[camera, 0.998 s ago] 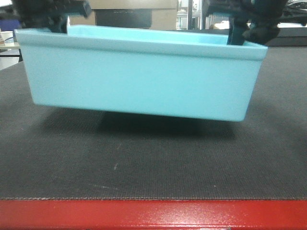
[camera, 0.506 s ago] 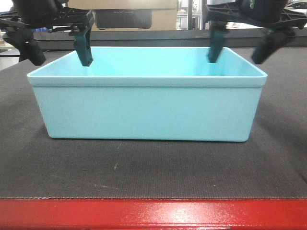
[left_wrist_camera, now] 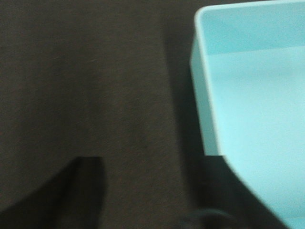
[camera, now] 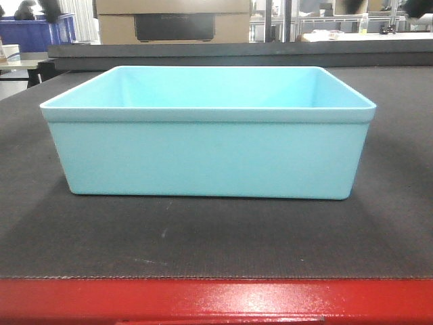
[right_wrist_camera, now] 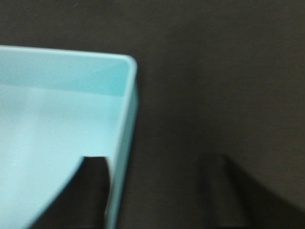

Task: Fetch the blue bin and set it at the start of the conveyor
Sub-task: 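Open both grippers and raise them away from the bin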

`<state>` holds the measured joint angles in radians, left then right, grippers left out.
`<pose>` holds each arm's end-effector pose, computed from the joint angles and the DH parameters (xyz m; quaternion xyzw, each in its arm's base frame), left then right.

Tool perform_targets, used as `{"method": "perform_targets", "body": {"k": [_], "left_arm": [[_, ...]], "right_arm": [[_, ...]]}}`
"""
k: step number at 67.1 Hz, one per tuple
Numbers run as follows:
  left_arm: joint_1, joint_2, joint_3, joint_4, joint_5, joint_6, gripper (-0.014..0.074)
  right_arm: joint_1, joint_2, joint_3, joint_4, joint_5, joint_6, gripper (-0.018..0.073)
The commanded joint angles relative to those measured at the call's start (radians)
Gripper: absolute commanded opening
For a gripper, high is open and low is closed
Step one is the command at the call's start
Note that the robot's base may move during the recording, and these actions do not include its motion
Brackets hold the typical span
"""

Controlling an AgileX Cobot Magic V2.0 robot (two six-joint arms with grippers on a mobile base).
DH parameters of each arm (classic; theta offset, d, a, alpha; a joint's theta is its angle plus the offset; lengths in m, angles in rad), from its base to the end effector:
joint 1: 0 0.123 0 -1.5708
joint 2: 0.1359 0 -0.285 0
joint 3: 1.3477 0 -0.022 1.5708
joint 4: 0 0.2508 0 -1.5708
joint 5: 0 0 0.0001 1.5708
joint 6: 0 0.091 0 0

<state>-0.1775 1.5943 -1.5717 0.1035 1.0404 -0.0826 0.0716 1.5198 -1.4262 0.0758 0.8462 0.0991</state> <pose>0.3410 -0.0529 0.3675 0.0572 0.9532 0.0119 0.2968 0.3337 0.0291 0.3590 0.0264 0.9353 0.0652 0.3469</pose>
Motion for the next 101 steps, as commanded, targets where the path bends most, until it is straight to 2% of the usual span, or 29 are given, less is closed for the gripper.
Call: {"method": "perform_targets", "body": {"k": [1, 7, 9, 28, 35, 47, 59, 81, 101], "left_arm": [[0.022, -0.052, 0.053, 0.001, -0.022, -0.001, 0.0148], [0.032, -0.09, 0.132, 0.001, -0.078, -0.001, -0.0046], [0.032, -0.104, 0.161, 0.001, -0.101, -0.001, -0.0111], [0.034, -0.206, 0.403, -0.001, -0.307, -0.001, -0.0111], [0.034, -0.292, 0.512, -0.001, -0.414, -0.001, -0.0111], [0.034, -0.521, 0.73, -0.001, -0.614, -0.001, -0.0111], [0.034, -0.798, 0.913, 0.001, -0.737, -0.001, -0.0111], [0.034, -1.254, 1.074, 0.015, -0.749, -0.001, -0.0111], [0.034, -1.339, 1.097, 0.02, -0.751, -0.001, -0.0111]], "right_arm": [[-0.033, -0.061, 0.045, -0.062, 0.001, -0.009, 0.0048], [-0.05, -0.105, 0.124, -0.099, -0.031, -0.009, -0.0152], [-0.052, -0.117, 0.156, -0.102, -0.051, -0.009, -0.0165], [-0.06, -0.236, 0.465, -0.102, -0.261, -0.009, -0.016], [-0.06, -0.322, 0.576, -0.102, -0.361, -0.009, -0.016], [-0.06, -0.532, 0.751, -0.119, -0.531, -0.011, -0.016], [-0.06, -0.778, 0.858, -0.162, -0.606, -0.011, -0.016], [-0.06, -1.218, 0.935, -0.162, -0.607, -0.011, -0.016], [-0.06, -1.271, 0.944, -0.16, -0.607, -0.011, -0.016]]}}
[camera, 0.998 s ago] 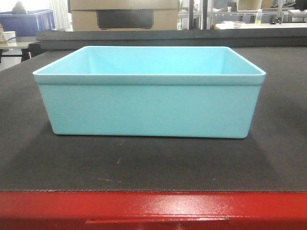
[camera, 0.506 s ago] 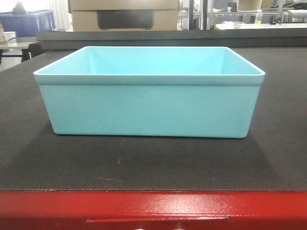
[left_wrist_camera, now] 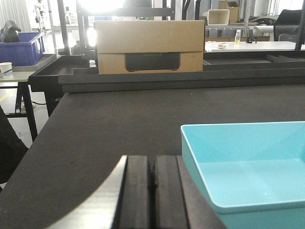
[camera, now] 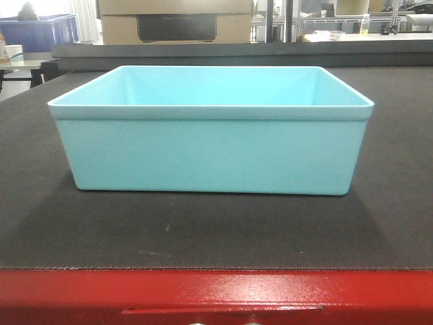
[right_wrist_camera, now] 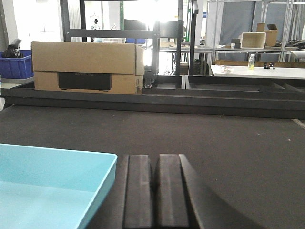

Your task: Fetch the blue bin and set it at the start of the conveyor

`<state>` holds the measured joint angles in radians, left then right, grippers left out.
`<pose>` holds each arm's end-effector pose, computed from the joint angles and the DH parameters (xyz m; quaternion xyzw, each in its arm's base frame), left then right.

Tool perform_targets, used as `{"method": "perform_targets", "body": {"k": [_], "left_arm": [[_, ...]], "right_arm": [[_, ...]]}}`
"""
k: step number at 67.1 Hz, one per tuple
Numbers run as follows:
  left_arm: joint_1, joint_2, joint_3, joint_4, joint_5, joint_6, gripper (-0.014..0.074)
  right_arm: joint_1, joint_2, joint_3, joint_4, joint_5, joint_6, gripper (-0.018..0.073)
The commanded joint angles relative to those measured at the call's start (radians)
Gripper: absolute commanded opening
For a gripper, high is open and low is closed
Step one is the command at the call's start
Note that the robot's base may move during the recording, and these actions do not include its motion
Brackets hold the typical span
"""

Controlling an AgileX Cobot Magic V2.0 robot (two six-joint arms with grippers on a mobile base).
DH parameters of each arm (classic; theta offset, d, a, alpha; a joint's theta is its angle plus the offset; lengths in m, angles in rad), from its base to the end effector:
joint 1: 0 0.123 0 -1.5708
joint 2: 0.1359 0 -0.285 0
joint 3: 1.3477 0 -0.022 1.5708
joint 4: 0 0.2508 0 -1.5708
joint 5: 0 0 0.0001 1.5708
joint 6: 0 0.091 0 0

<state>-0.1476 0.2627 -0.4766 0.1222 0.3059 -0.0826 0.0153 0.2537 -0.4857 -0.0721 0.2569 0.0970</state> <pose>0.0611 -0.0057 0.3287 0.0513 0.7062 -0.0271 0.7056 0.0584 -0.0008 0.3365 0.0108 0.6844 0.0092 0.7289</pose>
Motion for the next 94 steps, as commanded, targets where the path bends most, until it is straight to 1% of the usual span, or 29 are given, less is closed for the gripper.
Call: {"method": "perform_targets", "body": {"k": [1, 37, 41, 47, 52, 56, 60, 65, 70, 73, 74, 76, 86, 94], "left_arm": [[0.005, -0.008, 0.002, 0.001, -0.017, -0.001, -0.0111], [0.005, -0.008, 0.008, -0.005, -0.017, -0.001, -0.0111], [0.027, -0.025, 0.022, -0.005, -0.025, -0.001, -0.0111], [0.079, -0.07, 0.073, -0.042, -0.049, 0.012, -0.0111], [0.119, -0.13, 0.146, -0.09, -0.075, 0.06, -0.0111], [0.148, -0.183, 0.221, -0.094, -0.112, 0.077, -0.0111], [0.164, -0.244, 0.299, -0.094, -0.144, 0.083, -0.0111], [0.166, -0.263, 0.391, -0.094, -0.172, 0.083, -0.0111], [0.166, -0.263, 0.47, -0.094, -0.264, 0.083, -0.0111], [0.166, -0.263, 0.477, -0.094, -0.306, 0.083, -0.0111], [0.166, -0.263, 0.477, -0.096, -0.306, 0.083, -0.0111], [0.166, -0.263, 0.477, -0.096, -0.265, 0.083, -0.0111], [0.166, -0.263, 0.477, -0.099, -0.3, 0.083, -0.0111], [0.166, -0.263, 0.477, -0.099, -0.3, 0.083, -0.0111]], "right_arm": [[-0.003, -0.005, 0.003, -0.012, -0.017, -0.009, -0.016], [-0.003, -0.005, 0.003, -0.012, -0.019, -0.009, -0.016], [-0.003, -0.005, 0.003, -0.012, -0.019, -0.009, -0.016], [-0.003, -0.005, 0.003, -0.012, -0.019, -0.009, -0.016], [-0.003, -0.005, 0.003, -0.012, -0.019, -0.009, -0.016], [-0.003, -0.005, 0.003, -0.012, -0.019, -0.009, -0.016], [-0.003, -0.005, 0.003, -0.012, -0.019, -0.009, -0.016], [-0.003, -0.005, 0.003, -0.012, -0.019, -0.009, -0.016], [-0.003, -0.007, 0.003, -0.012, -0.019, -0.009, -0.016], [-0.003, -0.007, 0.003, -0.012, -0.021, -0.009, -0.016], [-0.003, -0.007, 0.003, -0.012, -0.021, -0.009, -0.016], [-0.003, -0.007, 0.003, -0.012, -0.021, -0.009, -0.016], [-0.003, -0.007, 0.003, -0.012, -0.026, -0.009, -0.016], [-0.003, -0.007, 0.003, -0.012, -0.026, -0.009, -0.016]]}}
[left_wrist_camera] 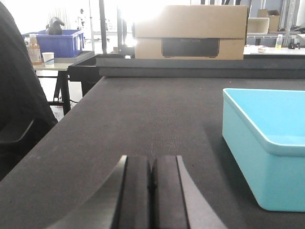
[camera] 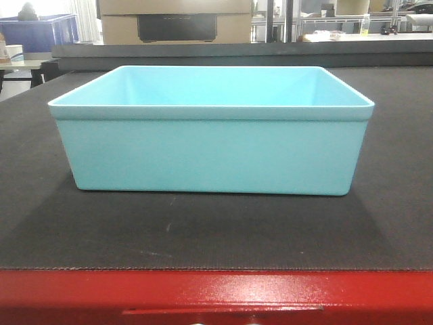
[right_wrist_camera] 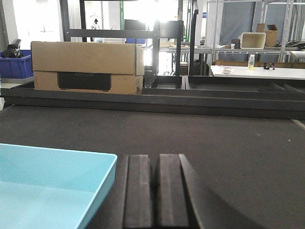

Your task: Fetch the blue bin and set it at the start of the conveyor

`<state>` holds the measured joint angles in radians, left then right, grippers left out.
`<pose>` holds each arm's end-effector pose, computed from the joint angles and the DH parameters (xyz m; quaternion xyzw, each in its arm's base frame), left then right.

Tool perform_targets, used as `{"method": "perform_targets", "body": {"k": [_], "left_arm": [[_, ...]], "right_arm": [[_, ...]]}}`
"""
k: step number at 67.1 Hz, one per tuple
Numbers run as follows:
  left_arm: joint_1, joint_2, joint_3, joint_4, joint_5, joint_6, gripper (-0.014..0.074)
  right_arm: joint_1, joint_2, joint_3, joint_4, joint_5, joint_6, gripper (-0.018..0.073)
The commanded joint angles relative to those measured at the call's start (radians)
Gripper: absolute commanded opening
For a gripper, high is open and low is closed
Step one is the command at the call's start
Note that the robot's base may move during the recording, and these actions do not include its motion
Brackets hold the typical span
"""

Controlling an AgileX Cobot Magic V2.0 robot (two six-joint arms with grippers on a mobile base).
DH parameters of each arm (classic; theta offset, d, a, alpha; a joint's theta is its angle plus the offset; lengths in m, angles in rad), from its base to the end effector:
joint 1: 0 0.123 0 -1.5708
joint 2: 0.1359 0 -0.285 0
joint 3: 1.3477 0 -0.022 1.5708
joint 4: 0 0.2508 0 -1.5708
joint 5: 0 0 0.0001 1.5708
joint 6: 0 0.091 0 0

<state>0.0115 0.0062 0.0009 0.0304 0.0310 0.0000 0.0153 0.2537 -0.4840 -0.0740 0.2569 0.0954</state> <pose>0.0570 0.0007 0.2097 0.0062 0.6895 0.0155 0.7241 0.0586 -0.0008 0.3359 0.0098 0.6851 0.0078 0.7284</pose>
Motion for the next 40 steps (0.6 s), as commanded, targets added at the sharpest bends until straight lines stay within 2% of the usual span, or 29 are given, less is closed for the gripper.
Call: {"method": "perform_targets", "body": {"k": [1, 33, 40], "left_arm": [[0.007, -0.006, -0.001, -0.008, -0.026, 0.0, -0.0111], [0.007, -0.006, -0.001, -0.008, -0.026, 0.0, -0.0111], [0.007, -0.006, -0.001, -0.008, -0.026, 0.0, -0.0111]], "right_arm": [[-0.003, -0.007, 0.001, -0.01, -0.026, -0.007, -0.016], [-0.003, -0.007, 0.001, -0.01, -0.026, -0.007, -0.016], [-0.021, -0.015, 0.017, -0.038, -0.019, -0.007, -0.0161]]}}
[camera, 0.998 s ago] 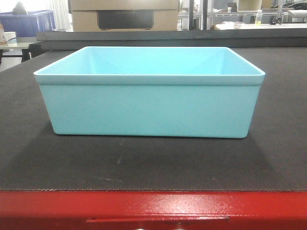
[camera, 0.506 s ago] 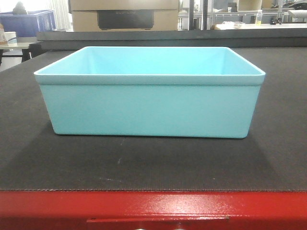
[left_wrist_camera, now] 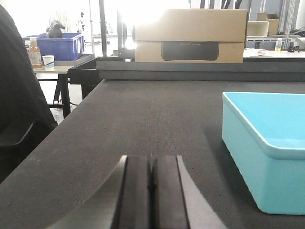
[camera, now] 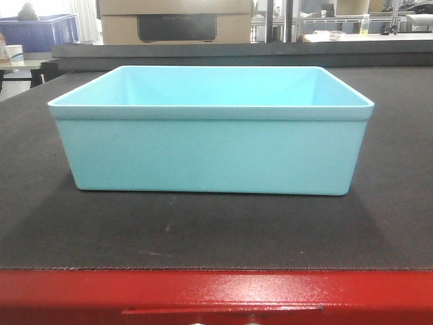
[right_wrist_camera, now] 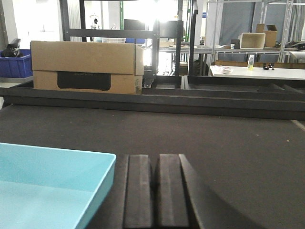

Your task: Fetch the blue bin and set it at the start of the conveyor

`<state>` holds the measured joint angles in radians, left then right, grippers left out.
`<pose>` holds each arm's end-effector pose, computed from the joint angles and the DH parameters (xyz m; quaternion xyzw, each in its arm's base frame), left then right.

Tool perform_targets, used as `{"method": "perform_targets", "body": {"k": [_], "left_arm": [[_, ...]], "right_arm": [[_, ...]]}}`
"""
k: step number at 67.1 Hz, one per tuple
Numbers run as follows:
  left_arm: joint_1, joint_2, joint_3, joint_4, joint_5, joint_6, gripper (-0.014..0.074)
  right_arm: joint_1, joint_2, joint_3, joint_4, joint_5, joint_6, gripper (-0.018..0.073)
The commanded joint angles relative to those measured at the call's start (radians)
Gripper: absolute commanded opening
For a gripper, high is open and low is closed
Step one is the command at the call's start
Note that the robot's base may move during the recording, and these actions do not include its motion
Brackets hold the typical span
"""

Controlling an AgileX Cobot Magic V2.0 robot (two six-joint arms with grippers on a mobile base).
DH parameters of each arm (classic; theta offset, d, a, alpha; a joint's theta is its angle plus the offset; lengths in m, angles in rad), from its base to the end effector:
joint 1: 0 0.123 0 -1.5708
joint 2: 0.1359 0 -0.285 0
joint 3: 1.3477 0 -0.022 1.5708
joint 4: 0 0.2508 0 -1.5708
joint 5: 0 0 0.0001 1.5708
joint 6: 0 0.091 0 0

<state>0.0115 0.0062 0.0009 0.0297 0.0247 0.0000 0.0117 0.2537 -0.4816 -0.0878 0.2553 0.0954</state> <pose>0.0570 0.0007 0.2103 0.0060 0.6872 0.0152 0.7263 0.0588 -0.0013 0.3353 0.0076 0.6853 0.0005 0.7282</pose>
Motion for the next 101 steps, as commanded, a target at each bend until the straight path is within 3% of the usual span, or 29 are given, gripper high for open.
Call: {"method": "perform_targets", "body": {"k": [1, 14, 36, 40, 101], "left_arm": [[0.007, -0.006, -0.001, -0.007, -0.019, 0.0, -0.0111], [0.007, -0.006, -0.001, -0.007, -0.019, 0.0, -0.0111], [0.007, -0.006, -0.001, -0.007, -0.019, 0.0, -0.0111], [0.007, -0.006, -0.001, -0.007, -0.019, 0.0, -0.0111], [0.007, -0.006, -0.001, -0.007, -0.019, 0.0, -0.0111]], "right_arm": [[-0.02, -0.017, 0.017, -0.024, -0.017, -0.007, -0.0161], [-0.125, -0.127, 0.193, 0.142, -0.071, -0.132, -0.0162], [-0.134, -0.254, 0.482, 0.152, -0.225, -0.132, -0.0162], [-0.134, -0.254, 0.482, 0.152, -0.268, -0.132, -0.0162], [-0.134, -0.254, 0.482, 0.152, -0.239, -0.132, -0.0162]]}}
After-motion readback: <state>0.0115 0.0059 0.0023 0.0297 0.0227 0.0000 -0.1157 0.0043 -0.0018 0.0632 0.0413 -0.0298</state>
